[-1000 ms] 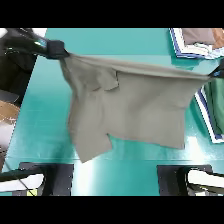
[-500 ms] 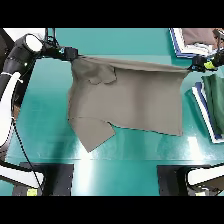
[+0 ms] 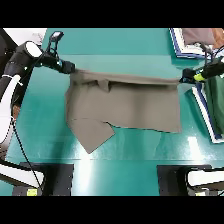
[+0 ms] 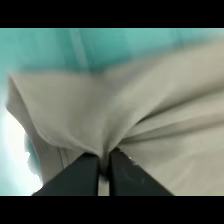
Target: Fold the shirts.
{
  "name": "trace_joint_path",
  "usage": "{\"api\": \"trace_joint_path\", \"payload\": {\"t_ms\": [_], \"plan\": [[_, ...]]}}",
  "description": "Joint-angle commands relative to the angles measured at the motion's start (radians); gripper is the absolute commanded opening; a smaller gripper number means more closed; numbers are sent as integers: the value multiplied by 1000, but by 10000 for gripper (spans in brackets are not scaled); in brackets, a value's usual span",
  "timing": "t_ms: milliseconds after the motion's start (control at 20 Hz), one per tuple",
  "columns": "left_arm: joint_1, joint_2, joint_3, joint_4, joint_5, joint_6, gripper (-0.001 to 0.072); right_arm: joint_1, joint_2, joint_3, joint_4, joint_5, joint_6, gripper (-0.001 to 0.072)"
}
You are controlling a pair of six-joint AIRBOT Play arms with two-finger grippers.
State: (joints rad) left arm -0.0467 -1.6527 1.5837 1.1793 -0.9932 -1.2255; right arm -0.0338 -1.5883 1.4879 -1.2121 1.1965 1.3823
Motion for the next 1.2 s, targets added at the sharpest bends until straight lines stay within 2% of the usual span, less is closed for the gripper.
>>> {"api": "trace_joint_path", "payload": {"t_ms": [0,150,200,250,300,350,400,450,600,700,900,1150], "plan": [[5,-1,-87,3,-1,22,35,44,46,-150,7,-91,5,16],[5,-1,-123,21,5,15,35,71,45,-209,10,-123,27,17],[5,-1,-124,29,4,-11,37,75,45,-219,15,-131,32,17],[5,-1,-124,37,4,-42,82,74,45,-225,17,-134,36,18],[5,-1,-124,38,4,-65,349,74,45,-224,16,-132,47,21],[5,-1,-123,42,-2,-87,579,74,45,-218,18,-118,51,114],[5,-1,-117,53,-23,-95,537,70,45,-206,17,-94,51,329],[8,0,-103,73,-56,-108,508,65,46,-185,16,-55,51,412],[58,48,-76,82,-186,-123,506,24,87,-136,16,104,19,411],[105,138,-140,78,-237,-145,506,-11,168,-177,17,143,11,410],[128,382,-476,58,-240,-225,506,-55,351,-340,21,172,-12,408],[128,628,-922,-121,-201,-237,506,-69,466,-474,123,158,-57,408]]}}
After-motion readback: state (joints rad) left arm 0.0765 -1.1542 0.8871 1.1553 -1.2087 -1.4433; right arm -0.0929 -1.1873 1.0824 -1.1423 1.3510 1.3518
